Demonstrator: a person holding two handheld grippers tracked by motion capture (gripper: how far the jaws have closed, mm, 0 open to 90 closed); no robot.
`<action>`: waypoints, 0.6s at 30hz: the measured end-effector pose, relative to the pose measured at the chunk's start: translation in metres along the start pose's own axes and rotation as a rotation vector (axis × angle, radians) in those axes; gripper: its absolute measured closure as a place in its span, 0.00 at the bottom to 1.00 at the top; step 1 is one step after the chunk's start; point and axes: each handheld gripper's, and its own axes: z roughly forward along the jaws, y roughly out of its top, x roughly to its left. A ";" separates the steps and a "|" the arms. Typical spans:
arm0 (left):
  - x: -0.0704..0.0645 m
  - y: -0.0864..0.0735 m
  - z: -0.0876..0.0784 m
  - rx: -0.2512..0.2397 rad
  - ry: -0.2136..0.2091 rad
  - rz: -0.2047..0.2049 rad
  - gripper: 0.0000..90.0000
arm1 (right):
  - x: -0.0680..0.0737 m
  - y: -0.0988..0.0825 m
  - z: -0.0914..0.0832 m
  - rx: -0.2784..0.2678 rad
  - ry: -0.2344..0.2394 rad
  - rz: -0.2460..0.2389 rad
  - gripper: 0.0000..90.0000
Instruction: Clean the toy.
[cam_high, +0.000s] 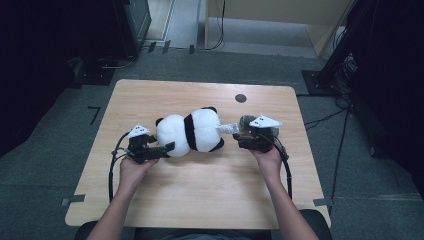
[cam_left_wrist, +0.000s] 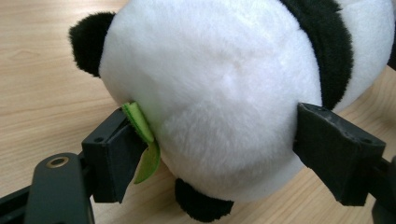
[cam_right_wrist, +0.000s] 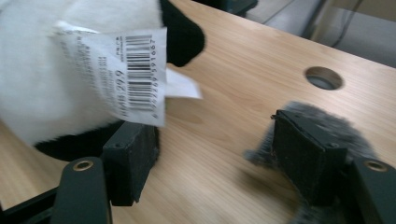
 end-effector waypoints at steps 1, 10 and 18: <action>-0.001 0.000 0.000 -0.006 0.008 0.013 0.20 | -0.003 -0.001 -0.002 0.000 -0.011 0.008 0.35; 0.003 0.000 0.006 -0.012 -0.011 0.007 0.19 | -0.032 -0.016 -0.011 -0.003 -0.149 0.044 0.37; 0.004 -0.001 0.006 -0.010 -0.015 0.008 0.19 | -0.045 -0.030 0.012 0.028 -0.222 0.074 0.43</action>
